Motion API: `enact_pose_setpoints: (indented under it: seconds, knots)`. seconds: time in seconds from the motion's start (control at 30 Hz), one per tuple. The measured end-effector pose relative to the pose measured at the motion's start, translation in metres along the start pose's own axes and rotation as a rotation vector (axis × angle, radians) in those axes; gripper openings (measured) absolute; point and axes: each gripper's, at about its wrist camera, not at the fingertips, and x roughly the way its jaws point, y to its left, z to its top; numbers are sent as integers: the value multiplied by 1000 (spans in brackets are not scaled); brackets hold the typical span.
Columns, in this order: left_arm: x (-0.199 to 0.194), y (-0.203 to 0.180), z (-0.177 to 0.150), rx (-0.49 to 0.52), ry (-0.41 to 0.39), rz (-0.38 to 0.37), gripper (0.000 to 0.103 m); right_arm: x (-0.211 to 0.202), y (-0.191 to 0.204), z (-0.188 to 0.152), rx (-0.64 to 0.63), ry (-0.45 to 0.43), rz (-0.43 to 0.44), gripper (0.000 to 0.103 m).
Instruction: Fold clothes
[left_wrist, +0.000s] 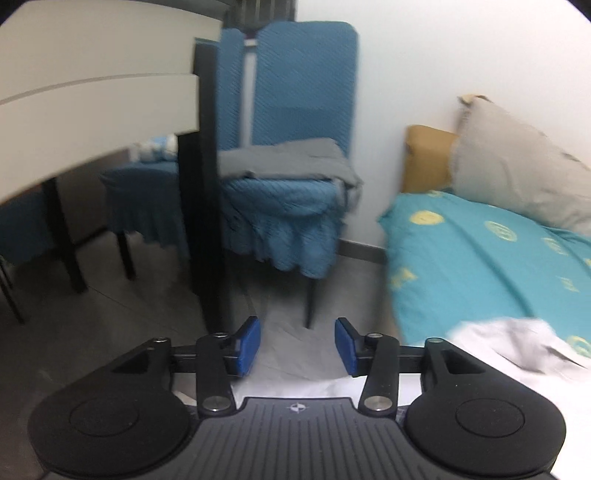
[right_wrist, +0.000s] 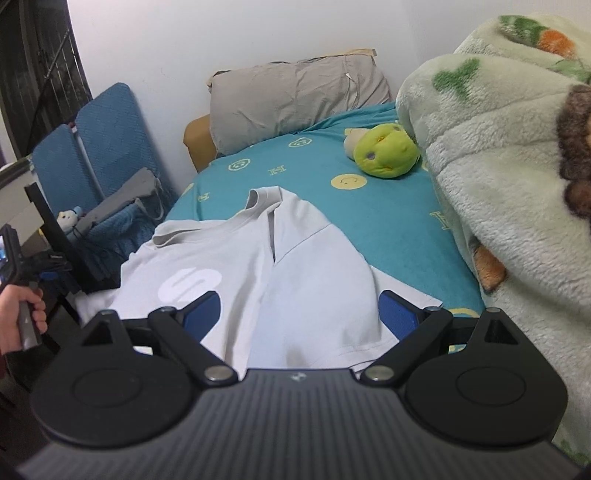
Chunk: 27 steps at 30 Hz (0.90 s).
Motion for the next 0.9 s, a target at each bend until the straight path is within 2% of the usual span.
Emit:
enact_pose_setpoints:
  seconds: [0.03,0.1,0.17,0.2,0.3,0.47,0.53,0.6,0.73,0.9]
  knots:
    - [-11,0,-6,-5,8,-36,61,0,1,0,-2,1,4,94]
    - [-40,-5,-17,7,10,-90,63,-1,3,0,-7,1,13,94]
    - [-75,-10,-28,24,7,-135,70,-7,5,0,-19,-11,20,94]
    - [-94,-12,-33,37,7,-155,78,-11,7,1,-27,-19,23,94]
    - [-155,-23,-52,85,-23,-205,80,-24,10,2,-40,-43,35,94]
    - [-250,-48,-85,83,-43,-267,92,-48,17,-1,-69,-68,46,94]
    - [-285,-56,-97,81,-61,-277,101,-58,19,-4,-83,-79,42,94]
    - [-315,-62,-111,90,-76,-297,102,-68,20,-8,-92,-87,40,94]
    - [-357,-70,-144,130,-96,-324,103,-84,23,-16,-100,-86,35,94]
    - [-367,-73,-173,149,-55,-350,103,-96,30,-25,-105,-75,64,94]
